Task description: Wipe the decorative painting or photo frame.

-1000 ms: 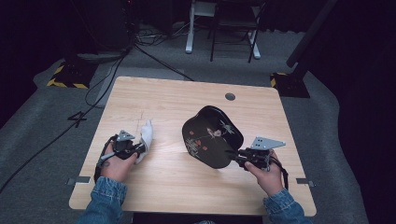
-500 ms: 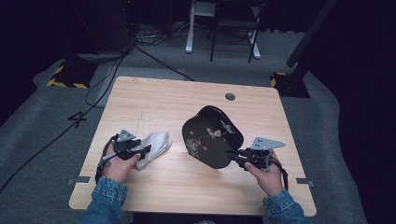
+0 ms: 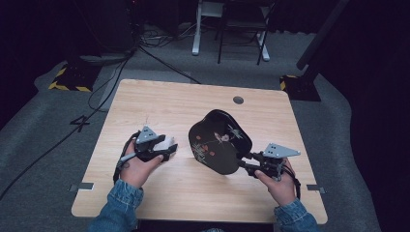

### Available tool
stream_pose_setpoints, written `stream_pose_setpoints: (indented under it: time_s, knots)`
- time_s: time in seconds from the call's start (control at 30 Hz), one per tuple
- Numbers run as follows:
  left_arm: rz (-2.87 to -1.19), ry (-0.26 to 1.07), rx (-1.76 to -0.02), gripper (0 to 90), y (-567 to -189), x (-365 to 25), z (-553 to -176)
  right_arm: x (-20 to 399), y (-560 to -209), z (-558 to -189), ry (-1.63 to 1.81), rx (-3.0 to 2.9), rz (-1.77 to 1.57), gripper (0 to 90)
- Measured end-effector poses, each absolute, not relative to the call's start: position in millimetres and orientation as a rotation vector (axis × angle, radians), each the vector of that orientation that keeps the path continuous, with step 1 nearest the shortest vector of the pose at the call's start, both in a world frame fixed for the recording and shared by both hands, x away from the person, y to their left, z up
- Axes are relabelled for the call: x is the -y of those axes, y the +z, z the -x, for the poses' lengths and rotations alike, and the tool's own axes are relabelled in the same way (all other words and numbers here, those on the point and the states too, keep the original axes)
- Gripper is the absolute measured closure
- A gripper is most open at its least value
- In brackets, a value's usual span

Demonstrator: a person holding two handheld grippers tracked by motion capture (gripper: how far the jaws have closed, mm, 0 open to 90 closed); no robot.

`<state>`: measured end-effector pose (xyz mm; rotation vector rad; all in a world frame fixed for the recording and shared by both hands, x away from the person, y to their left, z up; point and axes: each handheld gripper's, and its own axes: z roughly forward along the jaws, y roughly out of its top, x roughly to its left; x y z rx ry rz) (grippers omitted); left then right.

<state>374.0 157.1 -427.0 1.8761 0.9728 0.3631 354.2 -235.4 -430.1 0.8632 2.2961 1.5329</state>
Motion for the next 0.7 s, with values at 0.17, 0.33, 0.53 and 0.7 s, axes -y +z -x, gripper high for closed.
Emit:
stream_pose_setpoints:
  time_s: [0.17, 0.33, 0.53, 0.7]
  knots:
    - [-1.874, 0.353, -0.929, 36.8, -422, -141, -384, 235, -428, -346, 1.512, -2.261, -0.881, 52.3]
    - [-1.874, 0.327, -0.905, 35.3, -420, -130, -394, 233, -428, -341, 1.480, -2.233, -0.914, 50.1]
    - [-1.883, 0.315, -0.889, 34.2, -422, -122, -404, 230, -427, -334, 1.400, -2.182, -0.974, 49.7]
    - [-1.894, 0.306, -0.866, 33.6, -422, -118, -409, 225, -426, -329, 1.382, -2.162, -0.992, 49.8]
